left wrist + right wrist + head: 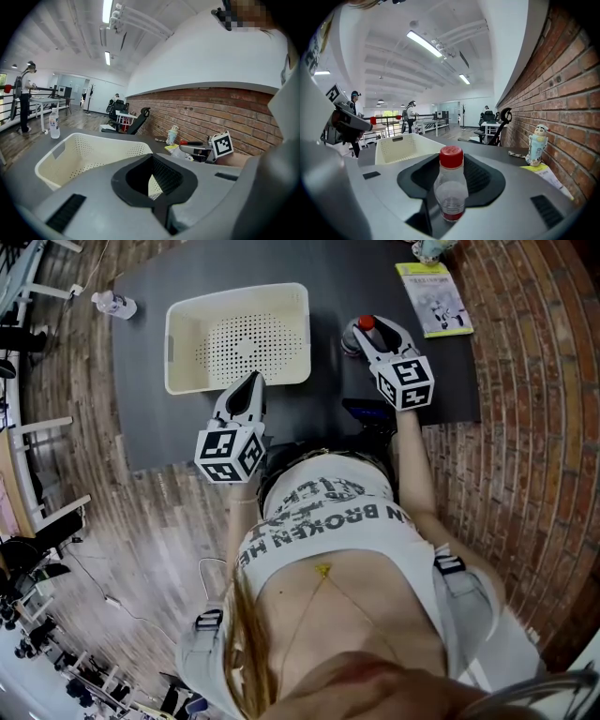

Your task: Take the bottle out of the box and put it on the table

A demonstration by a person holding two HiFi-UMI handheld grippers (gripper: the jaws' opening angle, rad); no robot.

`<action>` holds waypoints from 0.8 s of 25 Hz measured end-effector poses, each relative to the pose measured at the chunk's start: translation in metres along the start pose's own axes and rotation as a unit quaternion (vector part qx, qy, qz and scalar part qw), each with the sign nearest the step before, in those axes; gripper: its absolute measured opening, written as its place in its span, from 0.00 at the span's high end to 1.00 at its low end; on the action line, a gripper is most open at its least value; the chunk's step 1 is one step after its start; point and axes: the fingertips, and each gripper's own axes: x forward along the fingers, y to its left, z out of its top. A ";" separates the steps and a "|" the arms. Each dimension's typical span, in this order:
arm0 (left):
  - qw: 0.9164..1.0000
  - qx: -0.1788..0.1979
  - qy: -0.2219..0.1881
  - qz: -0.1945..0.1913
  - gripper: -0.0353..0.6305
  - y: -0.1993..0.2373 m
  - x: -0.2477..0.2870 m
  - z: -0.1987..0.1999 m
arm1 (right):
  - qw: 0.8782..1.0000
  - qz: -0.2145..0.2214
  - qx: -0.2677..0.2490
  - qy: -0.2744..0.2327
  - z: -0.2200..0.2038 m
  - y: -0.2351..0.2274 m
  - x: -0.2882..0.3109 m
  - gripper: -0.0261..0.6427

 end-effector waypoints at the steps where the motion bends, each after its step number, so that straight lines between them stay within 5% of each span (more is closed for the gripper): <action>1: 1.000 0.000 0.000 -0.001 0.95 -0.001 0.000 0.000 | 1.000 -0.001 0.000 0.000 0.000 0.000 0.000 0.74; 20: 1.000 0.008 0.000 -0.009 0.95 -0.007 0.005 0.002 | 1.000 0.010 0.020 0.006 -0.003 -0.003 -0.001 0.73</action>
